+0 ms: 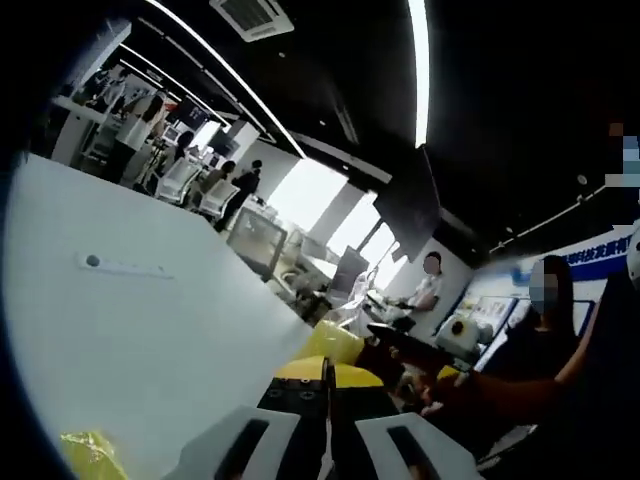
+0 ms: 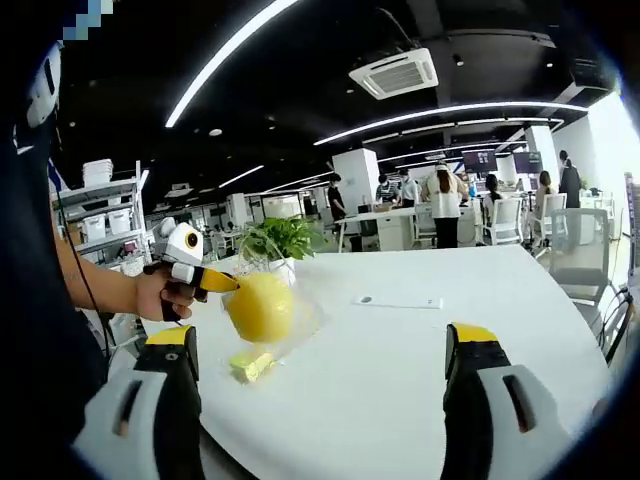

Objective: Compare the silicone blocks by pressing each to a similar depth, holding the contact briefly, and releasing to observe deformation and rebound differences across the visible hardness samples.

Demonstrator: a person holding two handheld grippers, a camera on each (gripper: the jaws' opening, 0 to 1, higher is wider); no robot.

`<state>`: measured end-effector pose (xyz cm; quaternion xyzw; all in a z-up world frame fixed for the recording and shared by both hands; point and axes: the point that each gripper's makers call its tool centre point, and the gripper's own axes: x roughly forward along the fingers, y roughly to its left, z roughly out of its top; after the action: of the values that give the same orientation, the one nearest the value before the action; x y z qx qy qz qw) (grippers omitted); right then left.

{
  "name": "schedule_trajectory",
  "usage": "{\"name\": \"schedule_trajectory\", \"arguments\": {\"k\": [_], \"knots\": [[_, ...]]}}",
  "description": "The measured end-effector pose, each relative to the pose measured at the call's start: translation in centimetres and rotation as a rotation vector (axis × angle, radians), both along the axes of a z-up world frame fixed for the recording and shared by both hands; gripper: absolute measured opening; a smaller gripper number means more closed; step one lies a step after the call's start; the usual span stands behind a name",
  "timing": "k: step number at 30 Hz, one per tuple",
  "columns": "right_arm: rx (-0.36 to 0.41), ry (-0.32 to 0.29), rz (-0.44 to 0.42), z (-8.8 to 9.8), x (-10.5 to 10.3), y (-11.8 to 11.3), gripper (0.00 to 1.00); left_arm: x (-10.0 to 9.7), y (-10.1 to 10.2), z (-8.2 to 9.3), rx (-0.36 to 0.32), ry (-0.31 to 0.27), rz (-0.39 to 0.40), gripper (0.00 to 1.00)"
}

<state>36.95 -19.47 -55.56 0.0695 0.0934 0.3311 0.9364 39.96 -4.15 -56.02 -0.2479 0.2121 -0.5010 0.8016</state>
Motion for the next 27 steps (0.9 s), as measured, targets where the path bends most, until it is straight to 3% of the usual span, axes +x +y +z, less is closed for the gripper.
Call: {"name": "schedule_trajectory", "arguments": {"k": [2, 5, 8, 14, 18, 22, 27], "knots": [[0.012, 0.049, -0.006, -1.0, -0.4, -0.3, 0.96, 0.0, -0.5, -1.2, 0.018, 0.019, -0.005, 0.00], [-0.011, 0.058, -0.008, -1.7, -0.7, -0.6, 0.96, 0.1, -1.0, -2.8, 0.043, 0.050, 0.007, 0.00], [-0.061, 0.046, -0.015, -2.0, -1.2, -1.0, 0.96, 0.6, -0.9, -4.4, 0.016, 0.118, 0.038, 0.00], [-0.054, 0.049, -0.050, -2.4, -1.7, -2.4, 0.96, 1.7, -0.4, -8.1, -0.010, 0.226, 0.101, 0.00], [-0.060, 0.082, -0.060, -3.3, -1.9, -2.7, 0.96, 2.4, 0.2, -10.8, -0.078, 0.366, 0.172, 0.00], [-0.076, 0.076, -0.051, -3.1, -2.1, -2.4, 0.96, 2.9, 1.0, -13.8, -0.047, 0.417, 0.217, 0.00], [-0.089, 0.091, -0.042, -3.5, -2.3, -2.3, 0.96, 3.4, 1.7, -15.5, -0.077, 0.484, 0.273, 0.00]]}}
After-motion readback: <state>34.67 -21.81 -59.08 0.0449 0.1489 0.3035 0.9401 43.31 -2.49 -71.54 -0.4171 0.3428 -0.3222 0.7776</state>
